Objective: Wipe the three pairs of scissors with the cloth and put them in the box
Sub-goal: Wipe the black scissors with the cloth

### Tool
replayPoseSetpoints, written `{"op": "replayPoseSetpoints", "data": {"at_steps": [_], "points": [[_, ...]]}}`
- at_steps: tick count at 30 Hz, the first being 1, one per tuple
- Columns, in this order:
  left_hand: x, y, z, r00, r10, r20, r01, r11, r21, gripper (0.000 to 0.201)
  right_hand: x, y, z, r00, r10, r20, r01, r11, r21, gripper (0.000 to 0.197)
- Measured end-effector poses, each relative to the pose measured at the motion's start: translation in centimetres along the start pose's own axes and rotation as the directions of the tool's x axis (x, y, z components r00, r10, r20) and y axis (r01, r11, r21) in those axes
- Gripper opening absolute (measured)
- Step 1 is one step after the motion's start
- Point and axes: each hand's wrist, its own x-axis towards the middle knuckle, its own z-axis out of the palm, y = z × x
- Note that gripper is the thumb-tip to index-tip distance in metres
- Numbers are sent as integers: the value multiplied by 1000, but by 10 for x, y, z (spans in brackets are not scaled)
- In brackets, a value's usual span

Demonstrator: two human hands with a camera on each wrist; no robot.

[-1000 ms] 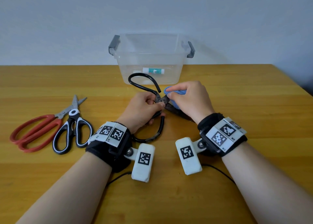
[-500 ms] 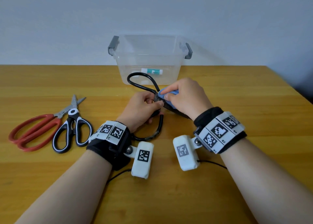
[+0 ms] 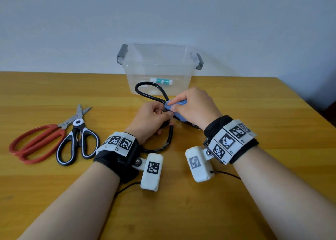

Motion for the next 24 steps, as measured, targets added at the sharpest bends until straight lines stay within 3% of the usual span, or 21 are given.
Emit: {"op": "replayPoseSetpoints", "data": {"at_steps": [3, 9, 12, 15, 21, 24], "points": [[4, -7, 0, 1000, -7, -16, 7, 999, -40, 41, 5, 2, -2, 997, 16, -79, -21, 998, -60, 15], [6, -7, 0, 999, -36, -17, 35, 998, -53, 38, 13, 4, -19, 986, 72, -153, -82, 995, -64, 13], [3, -3, 0, 999, -41, -22, 39, 998, -51, 34, 8, -7, -22, 1000, 12, -9, -11, 989, 147, 13], [0, 1, 1, 998, -60, -10, 60, 997, -44, 17, 4, -13, -10, 994, -11, 107, 0, 994, 106, 11], [5, -9, 0, 1000, -20, 1, 20, 996, -82, 39, 20, -1, -6, 990, 62, -124, -73, 993, -90, 9], [6, -9, 0, 999, -38, -3, 37, 996, -85, 39, 28, 5, -13, 986, 75, -148, -89, 992, -87, 10]]}}
